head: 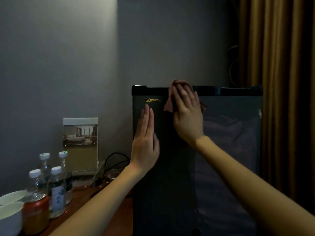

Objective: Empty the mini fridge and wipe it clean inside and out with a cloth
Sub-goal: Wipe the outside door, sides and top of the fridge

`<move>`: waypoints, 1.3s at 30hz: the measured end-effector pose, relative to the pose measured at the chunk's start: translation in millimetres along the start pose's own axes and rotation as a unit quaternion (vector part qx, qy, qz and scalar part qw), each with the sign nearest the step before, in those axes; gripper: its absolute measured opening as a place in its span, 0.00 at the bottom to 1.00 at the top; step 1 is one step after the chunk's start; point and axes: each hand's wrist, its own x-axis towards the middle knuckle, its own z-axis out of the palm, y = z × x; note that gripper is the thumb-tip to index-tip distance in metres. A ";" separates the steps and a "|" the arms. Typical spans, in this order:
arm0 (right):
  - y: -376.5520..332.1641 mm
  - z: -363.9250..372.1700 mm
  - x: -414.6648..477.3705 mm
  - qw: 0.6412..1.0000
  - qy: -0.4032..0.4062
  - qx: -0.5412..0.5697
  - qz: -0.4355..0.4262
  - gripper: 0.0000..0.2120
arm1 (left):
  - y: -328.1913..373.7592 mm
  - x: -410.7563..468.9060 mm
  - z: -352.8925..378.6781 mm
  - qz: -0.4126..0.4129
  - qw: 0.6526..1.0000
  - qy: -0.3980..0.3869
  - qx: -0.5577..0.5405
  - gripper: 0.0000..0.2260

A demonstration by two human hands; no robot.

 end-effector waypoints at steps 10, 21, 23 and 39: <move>-42.9 37.1 43.9 0.968 -0.101 -0.008 -0.230 0.21 | -12.3 15.2 14.5 -0.026 0.989 0.139 -0.034 0.27; 96.8 -40.9 -23.6 0.999 0.036 -0.039 0.006 0.23 | -10.9 19.1 12.6 0.021 0.993 0.031 0.112 0.25; 121.8 -52.7 -44.9 0.991 0.067 -0.040 0.113 0.24 | -6.9 22.5 13.8 0.052 0.990 -0.001 0.128 0.25; 115.0 -49.7 -53.7 0.990 0.051 -0.061 0.115 0.22 | 1.7 29.3 27.7 0.111 0.975 -0.058 0.186 0.24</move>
